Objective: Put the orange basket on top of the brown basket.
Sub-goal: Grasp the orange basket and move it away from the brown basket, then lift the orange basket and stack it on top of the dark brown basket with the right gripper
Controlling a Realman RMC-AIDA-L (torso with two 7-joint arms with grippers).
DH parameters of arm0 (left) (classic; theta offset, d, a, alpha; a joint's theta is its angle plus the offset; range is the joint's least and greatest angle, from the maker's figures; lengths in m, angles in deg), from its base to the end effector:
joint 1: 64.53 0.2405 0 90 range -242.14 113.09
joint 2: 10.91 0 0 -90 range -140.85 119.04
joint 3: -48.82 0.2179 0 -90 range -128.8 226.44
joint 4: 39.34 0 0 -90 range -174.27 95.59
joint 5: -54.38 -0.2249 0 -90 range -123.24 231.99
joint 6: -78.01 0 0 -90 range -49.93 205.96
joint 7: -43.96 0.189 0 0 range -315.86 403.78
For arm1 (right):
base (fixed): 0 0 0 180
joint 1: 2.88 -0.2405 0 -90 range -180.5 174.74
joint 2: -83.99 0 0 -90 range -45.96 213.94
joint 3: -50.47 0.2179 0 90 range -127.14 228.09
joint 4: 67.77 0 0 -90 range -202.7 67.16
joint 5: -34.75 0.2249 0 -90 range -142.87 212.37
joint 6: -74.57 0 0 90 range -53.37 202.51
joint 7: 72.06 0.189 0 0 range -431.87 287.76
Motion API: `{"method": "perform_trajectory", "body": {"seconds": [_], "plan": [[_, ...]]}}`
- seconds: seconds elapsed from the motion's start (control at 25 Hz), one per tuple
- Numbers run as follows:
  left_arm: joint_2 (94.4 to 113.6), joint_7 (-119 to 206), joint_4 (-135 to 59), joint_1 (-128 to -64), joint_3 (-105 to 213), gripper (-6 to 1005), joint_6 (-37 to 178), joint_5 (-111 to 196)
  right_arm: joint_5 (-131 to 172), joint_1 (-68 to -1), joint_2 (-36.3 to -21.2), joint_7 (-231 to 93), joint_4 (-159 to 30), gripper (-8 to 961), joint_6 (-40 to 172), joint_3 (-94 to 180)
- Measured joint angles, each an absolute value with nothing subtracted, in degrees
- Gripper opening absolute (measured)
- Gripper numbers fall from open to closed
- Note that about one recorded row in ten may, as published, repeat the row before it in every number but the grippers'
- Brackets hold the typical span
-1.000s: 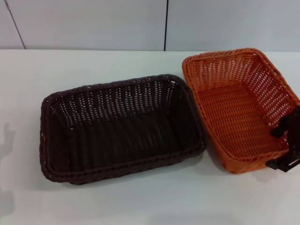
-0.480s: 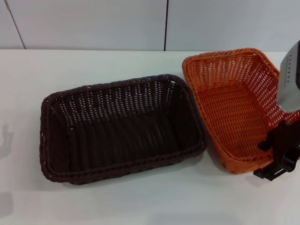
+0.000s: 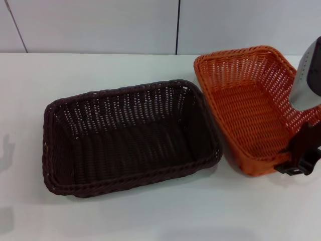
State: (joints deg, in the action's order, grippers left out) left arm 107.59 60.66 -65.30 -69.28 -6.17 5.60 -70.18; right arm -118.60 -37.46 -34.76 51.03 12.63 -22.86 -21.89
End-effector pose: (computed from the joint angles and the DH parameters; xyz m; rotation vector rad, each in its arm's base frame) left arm -0.3511 0.2916 0.0351 -1.2650 -0.4562 -0.4316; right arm 0.1830 0.3535 0.0150 -2.7407 0.5002 -0.6705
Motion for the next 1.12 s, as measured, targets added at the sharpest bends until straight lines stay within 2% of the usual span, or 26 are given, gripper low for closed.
{"method": "perform_trajectory", "body": {"seconds": [0.28,0.4,1.12], "plan": [[107.55,60.7,-64.7,-69.3,-5.9,802,5.6,-70.3,-118.6,-36.4,-34.9,54.9,19.0,262,-23.0,-22.2],[107.56,60.7,-64.7,-69.1,-5.9,802,5.5,-70.4,-118.6,-36.1,-34.91,55.8,21.4,210,-23.6,-22.3],[107.41,59.9,-64.6,-68.7,-6.0,802,4.9,-70.1,-118.6,-36.6,-34.78,58.8,41.2,163,-25.5,-27.6]]}}
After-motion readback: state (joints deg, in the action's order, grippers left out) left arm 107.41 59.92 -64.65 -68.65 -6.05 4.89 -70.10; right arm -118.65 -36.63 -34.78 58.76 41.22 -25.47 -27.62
